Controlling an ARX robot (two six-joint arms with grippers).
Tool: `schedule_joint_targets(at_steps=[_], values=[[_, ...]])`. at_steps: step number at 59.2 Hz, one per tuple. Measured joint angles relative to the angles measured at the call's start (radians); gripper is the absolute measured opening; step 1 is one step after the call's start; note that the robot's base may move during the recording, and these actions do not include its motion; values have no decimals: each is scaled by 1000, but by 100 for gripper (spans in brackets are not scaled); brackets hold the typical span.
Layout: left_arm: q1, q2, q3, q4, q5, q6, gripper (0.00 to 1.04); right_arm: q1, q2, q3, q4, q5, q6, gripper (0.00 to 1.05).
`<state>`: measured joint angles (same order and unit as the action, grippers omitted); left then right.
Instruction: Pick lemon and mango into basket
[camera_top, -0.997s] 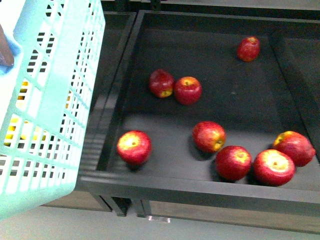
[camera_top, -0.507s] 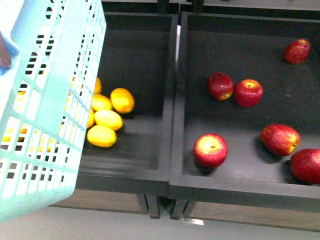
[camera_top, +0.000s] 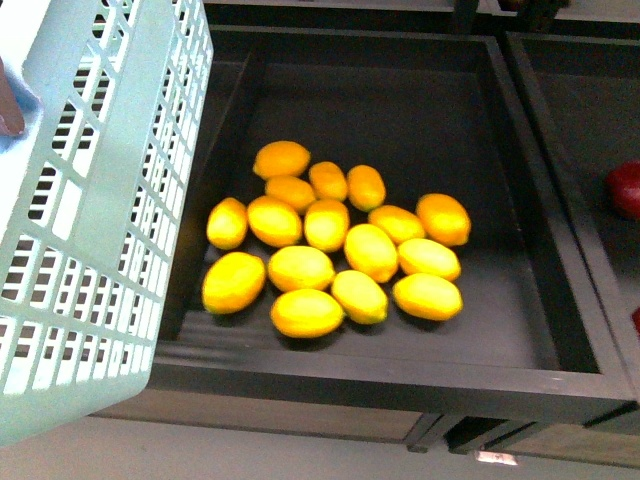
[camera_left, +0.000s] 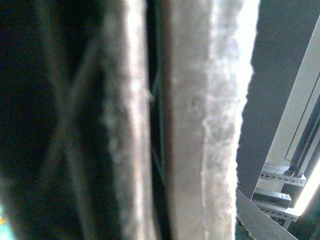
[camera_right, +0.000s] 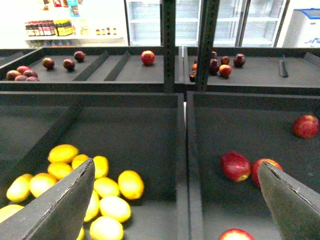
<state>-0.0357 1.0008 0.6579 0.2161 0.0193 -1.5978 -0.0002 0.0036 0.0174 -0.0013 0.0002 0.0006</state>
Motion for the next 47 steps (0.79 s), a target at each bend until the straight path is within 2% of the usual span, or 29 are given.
schedule_joint_targets(at_steps=[31, 33, 36, 38, 39, 43, 47], values=[[0, 5, 7, -27, 10, 36, 29, 0, 0, 0, 0, -4, 0, 96], [1, 21, 51, -135, 38, 101, 29, -1, 0, 0, 0, -4, 0, 96], [1, 64, 133, -306, 79, 293, 29, -1, 0, 0, 0, -8, 0, 96], [-2, 82, 160, -357, 84, 361, 29, -1, 0, -1, 0, -10, 0, 96], [-7, 98, 182, -393, 85, 473, 29, -1, 0, -1, 0, -11, 0, 96], [-34, 147, 226, -420, 101, 727, 29, -1, 0, -1, 0, -8, 0, 96], [-77, 197, 269, -418, 113, 896, 29, -1, 0, -1, 0, -4, 0, 96]])
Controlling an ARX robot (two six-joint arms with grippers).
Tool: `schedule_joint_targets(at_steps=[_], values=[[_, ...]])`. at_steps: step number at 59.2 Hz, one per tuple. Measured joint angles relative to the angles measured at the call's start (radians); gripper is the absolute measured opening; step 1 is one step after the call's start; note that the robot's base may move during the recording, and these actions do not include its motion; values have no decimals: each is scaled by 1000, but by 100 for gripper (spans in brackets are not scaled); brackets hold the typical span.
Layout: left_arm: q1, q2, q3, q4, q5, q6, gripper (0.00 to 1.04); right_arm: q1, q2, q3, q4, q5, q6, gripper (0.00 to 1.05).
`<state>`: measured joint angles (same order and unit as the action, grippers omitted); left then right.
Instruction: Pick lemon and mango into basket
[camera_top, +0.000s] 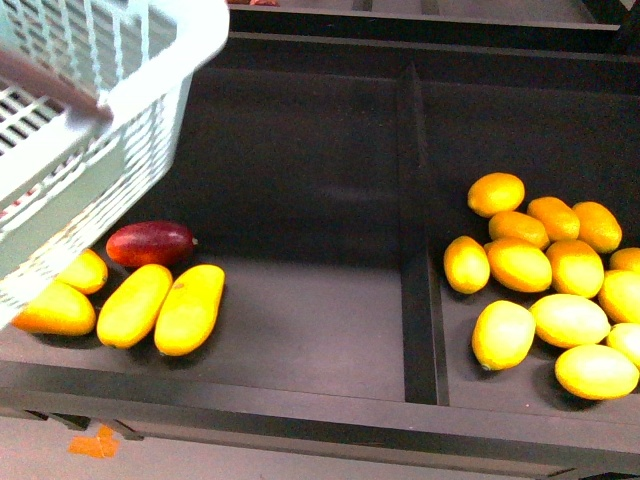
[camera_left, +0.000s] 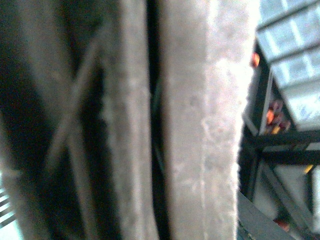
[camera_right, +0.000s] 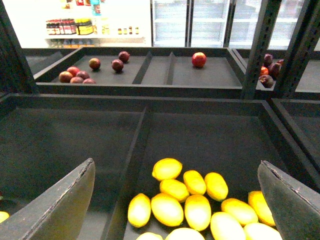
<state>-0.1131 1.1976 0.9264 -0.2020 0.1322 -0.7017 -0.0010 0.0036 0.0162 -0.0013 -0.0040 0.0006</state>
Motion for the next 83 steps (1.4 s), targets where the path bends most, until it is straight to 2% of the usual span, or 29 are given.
schedule_joint_targets(at_steps=[5, 9, 18, 25, 33, 36, 48, 66, 83], values=[[-71, 69, 66, 23, 10, 151, 29, 0, 0, 0, 0, 0, 0, 96], [-111, 109, 113, 39, 28, 170, 29, 0, 0, 0, 0, 0, 0, 96], [-222, 201, 203, 59, 101, 151, 29, 0, 0, 0, 0, 0, 0, 96], [-331, 284, 256, 119, 170, 66, 27, 0, 0, 0, 0, 0, 0, 96], [-384, 317, 275, 166, 175, 24, 22, 0, 0, 0, 0, 2, 0, 96], [-394, 324, 282, 176, 177, 16, 18, 0, 0, 0, 0, 1, 0, 96], [-428, 350, 283, 159, 151, 15, 17, 0, 0, 0, 0, 1, 0, 96], [-428, 408, 286, 138, 140, 23, 17, 0, 0, 0, 0, 2, 0, 96], [-415, 525, 380, 49, 38, 36, 17, 0, 0, 0, 0, 2, 0, 96]])
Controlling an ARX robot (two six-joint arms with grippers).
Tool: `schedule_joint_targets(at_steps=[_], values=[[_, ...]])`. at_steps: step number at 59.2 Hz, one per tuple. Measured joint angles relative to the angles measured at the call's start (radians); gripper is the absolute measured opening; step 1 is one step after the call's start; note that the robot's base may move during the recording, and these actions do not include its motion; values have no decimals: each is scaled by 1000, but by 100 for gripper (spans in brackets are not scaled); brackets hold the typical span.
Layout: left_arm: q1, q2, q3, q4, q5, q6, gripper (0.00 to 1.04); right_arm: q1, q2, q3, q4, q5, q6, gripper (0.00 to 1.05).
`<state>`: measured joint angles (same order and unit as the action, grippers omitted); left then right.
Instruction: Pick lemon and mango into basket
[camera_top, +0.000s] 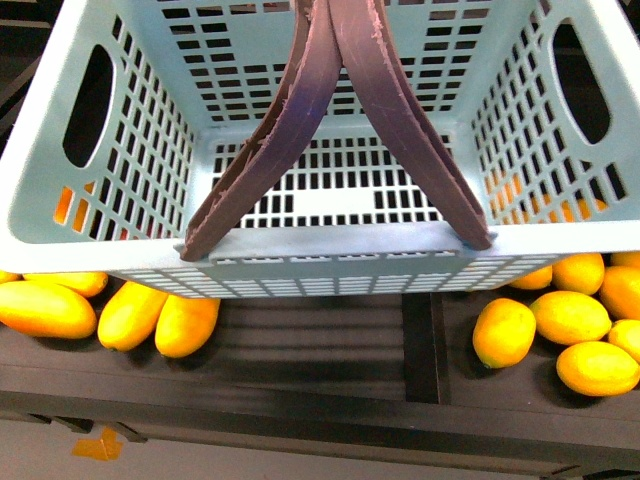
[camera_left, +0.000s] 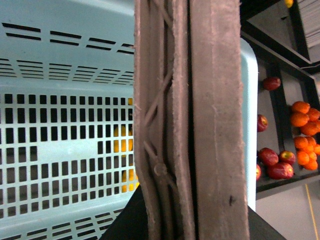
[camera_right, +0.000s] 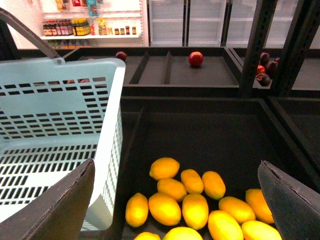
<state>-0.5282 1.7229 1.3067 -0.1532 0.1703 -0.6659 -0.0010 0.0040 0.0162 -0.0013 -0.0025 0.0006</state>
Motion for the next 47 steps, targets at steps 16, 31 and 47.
schedule_joint_targets(at_steps=[16, 31, 47], values=[[27, 18, 54, -9, -10, 7, 17, 0, 0, 0, 0, 0, 0, 96], [21, 18, 55, -25, -7, 19, 17, 9, 83, 64, -164, 85, 90, 96], [24, 18, 55, -25, -12, 25, 17, -399, 697, 278, -80, -97, 256, 96]])
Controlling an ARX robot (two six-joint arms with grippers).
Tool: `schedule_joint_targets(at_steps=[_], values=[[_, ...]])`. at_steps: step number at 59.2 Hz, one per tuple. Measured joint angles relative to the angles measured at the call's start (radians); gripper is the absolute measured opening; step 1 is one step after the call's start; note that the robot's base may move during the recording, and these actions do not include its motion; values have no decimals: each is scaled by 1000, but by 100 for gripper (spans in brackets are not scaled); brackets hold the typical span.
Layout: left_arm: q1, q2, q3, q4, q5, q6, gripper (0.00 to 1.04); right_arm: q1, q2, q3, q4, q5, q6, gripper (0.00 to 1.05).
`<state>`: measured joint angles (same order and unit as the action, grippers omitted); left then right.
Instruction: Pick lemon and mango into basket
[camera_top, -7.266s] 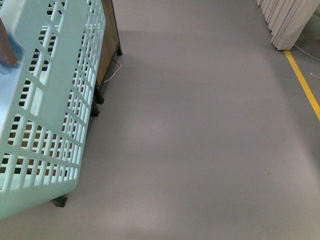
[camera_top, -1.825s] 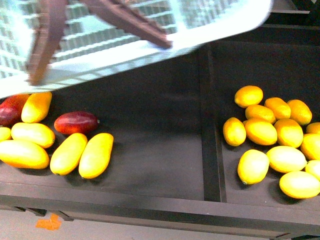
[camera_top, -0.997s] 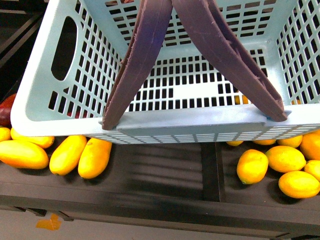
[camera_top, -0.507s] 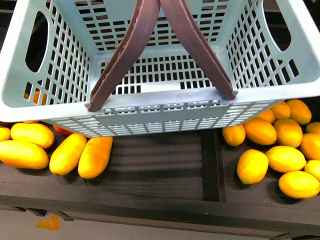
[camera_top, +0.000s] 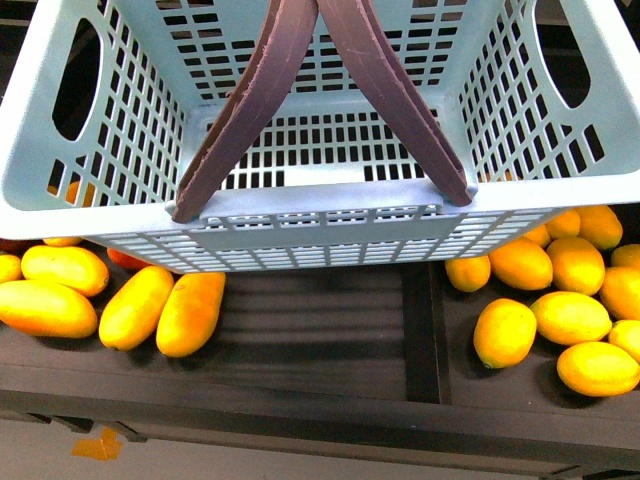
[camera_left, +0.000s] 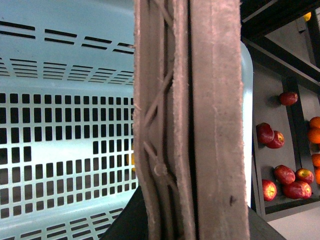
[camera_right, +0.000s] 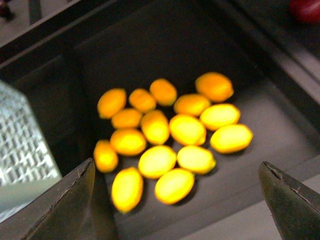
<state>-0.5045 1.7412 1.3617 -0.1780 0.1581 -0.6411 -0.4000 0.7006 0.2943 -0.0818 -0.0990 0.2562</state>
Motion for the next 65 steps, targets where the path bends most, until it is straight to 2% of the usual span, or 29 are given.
schedule_joint_targets(at_steps=[3, 6, 9, 15, 24, 32, 65], values=[[0, 0, 0, 0, 0, 1, 17, -58, 226, 51, 183, -8, -76, 96], [0, 0, 0, 0, 1, 0, 17, -71, 447, 106, 315, 1, -140, 96], [0, 0, 0, 0, 2, 0, 17, -71, 629, 161, 379, 4, -163, 96], [-1, 0, 0, 0, 2, 1, 17, -58, 866, 250, 412, 47, -148, 96], [0, 0, 0, 0, 2, 0, 17, -13, 1130, 388, 436, 134, -171, 96], [0, 0, 0, 0, 2, 0, 17, 4, 1300, 534, 435, 183, -250, 96], [-1, 0, 0, 0, 2, 0, 17, -73, 1741, 1021, 278, 139, -446, 96]])
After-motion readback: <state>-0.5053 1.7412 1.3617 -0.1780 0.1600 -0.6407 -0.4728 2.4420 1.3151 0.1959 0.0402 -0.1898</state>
